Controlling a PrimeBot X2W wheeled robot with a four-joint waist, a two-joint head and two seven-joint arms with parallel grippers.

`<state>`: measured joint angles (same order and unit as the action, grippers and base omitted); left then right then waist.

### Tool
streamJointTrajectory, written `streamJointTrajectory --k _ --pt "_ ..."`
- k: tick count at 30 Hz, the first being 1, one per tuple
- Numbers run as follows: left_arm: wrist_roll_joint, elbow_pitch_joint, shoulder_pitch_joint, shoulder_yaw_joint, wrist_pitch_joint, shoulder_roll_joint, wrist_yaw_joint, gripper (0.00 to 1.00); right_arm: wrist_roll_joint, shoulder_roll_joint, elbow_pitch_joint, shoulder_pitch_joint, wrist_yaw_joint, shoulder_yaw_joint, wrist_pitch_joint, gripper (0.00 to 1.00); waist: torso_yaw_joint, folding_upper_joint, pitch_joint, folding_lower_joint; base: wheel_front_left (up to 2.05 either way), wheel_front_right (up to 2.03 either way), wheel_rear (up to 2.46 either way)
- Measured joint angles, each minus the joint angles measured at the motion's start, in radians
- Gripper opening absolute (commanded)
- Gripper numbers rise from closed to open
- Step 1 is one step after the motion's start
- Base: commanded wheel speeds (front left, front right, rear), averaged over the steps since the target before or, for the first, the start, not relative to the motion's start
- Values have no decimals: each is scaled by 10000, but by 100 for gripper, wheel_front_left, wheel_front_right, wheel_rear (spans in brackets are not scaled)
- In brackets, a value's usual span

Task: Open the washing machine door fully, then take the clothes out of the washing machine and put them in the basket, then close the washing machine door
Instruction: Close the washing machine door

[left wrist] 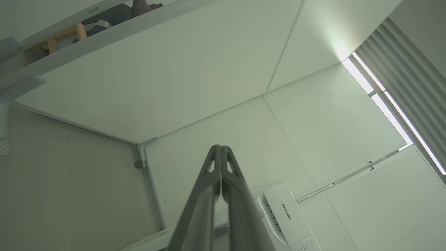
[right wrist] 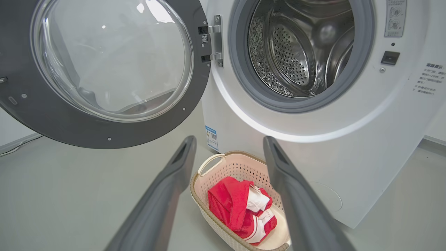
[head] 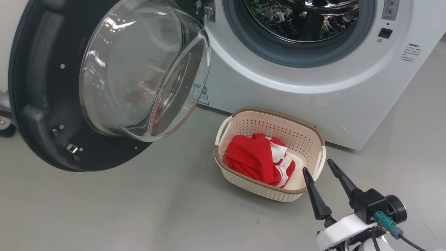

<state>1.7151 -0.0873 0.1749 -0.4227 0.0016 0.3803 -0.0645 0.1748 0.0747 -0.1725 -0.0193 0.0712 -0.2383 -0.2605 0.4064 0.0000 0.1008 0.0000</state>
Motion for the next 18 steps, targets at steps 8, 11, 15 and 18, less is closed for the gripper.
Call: streamJointTrajectory --k 8,11,15,18 --pt "594 1198 245 667 1321 464 -201 0 -15 132 -8 153 65 -31 0 100 -394 0 129 0 0 0 0" --pt "713 1569 306 769 1649 462 -230 0 -15 148 -8 163 67 -29 0 100 -541 0 196 0 0 0 0" --pt "815 1921 324 1047 2052 460 -230 0 -15 171 -6 248 67 -4 0 100 -715 0 291 0 0 0 0" --pt "901 2132 374 1273 2376 449 -230 0 -15 194 -2 359 67 17 0 100 -818 0 363 0 0 0 0"
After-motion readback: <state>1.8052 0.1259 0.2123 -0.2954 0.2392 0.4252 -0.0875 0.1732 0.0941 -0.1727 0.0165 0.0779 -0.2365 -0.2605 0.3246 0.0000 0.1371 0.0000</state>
